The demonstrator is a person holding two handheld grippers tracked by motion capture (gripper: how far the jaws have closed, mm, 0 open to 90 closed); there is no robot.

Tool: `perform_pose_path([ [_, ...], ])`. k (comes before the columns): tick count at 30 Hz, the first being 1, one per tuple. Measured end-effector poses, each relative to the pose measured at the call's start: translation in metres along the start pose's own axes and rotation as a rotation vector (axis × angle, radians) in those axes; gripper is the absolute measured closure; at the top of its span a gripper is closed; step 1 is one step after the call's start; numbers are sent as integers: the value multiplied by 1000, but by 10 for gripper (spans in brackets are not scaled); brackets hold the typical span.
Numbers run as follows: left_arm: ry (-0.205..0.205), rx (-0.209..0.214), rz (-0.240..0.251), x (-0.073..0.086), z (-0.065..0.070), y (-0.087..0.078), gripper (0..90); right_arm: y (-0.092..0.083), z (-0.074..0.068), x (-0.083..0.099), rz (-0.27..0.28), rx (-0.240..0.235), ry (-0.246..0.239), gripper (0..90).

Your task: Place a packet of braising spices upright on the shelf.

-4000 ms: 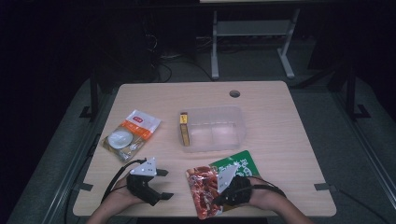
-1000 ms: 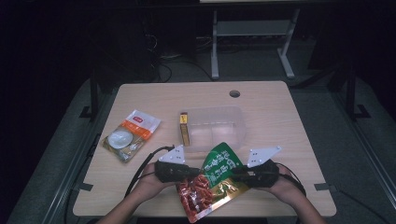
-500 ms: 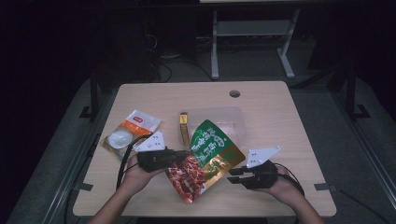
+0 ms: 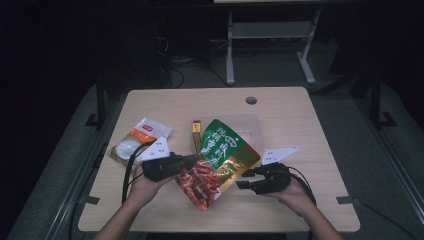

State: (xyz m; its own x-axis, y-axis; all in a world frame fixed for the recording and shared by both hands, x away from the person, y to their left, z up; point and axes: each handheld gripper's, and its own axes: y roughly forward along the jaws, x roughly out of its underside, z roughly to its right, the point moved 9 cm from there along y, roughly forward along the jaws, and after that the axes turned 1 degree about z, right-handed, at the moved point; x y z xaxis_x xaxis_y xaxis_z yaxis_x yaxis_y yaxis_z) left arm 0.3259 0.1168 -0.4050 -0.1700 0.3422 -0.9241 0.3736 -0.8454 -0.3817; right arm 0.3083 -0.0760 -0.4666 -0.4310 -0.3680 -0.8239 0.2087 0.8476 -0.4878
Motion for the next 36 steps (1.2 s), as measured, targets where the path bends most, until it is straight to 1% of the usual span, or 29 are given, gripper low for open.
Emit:
perform_pose_path([
  [3,-6,4,16,-1,2,1,895,1,0,-5,33,-10,11,541],
  [4,-6,4,16,-1,2,1,895,1,0,-5,33,-10,11,541],
  [5,-11,10,24,-1,3,2,895,-1,2,-8,52,1,12,569],
  [6,-3,9,26,-1,4,3,895,-2,2,-9,64,3,6,587],
  [7,-3,12,24,0,5,3,895,-3,2,-12,82,-3,12,601],
  [9,1,13,28,0,7,5,895,-6,4,-14,104,0,21,617],
  [12,-1,18,29,1,9,8,895,-9,6,-16,121,10,28,673],
  [13,-2,25,27,1,11,11,894,-10,6,-17,127,17,25,689],
  [14,-2,25,27,1,11,11,894,-10,6,-17,127,17,25,689],
  [15,1,31,25,1,12,13,894,-11,7,-17,128,25,14,737],
  [17,-7,37,27,3,15,16,894,-12,7,-17,131,31,4,802],
  [19,-8,41,29,3,16,17,893,-14,7,-18,129,32,-7,833],
  [20,-8,41,29,3,16,17,893,-14,7,-18,129,32,-7,833],
  [21,-6,44,27,4,16,18,893,-14,7,-18,125,30,-23,875],
  [22,-6,44,27,4,16,18,892,-14,7,-18,125,30,-23,875],
  [23,-7,45,28,5,17,19,892,-14,6,-18,117,37,-39,896],
  [27,-7,51,28,7,16,19,886,-17,5,-20,113,36,-41,900],
  [30,0,45,9,11,15,20,882,-22,5,-23,120,33,-45,900],
  [31,-5,48,7,12,15,20,882,-23,5,-24,121,30,-46,900],
  [33,0,52,0,13,16,21,882,-26,4,-25,115,36,-70,900],
  [36,-3,60,-6,14,17,21,878,-28,3,-26,112,29,-75,900],
])
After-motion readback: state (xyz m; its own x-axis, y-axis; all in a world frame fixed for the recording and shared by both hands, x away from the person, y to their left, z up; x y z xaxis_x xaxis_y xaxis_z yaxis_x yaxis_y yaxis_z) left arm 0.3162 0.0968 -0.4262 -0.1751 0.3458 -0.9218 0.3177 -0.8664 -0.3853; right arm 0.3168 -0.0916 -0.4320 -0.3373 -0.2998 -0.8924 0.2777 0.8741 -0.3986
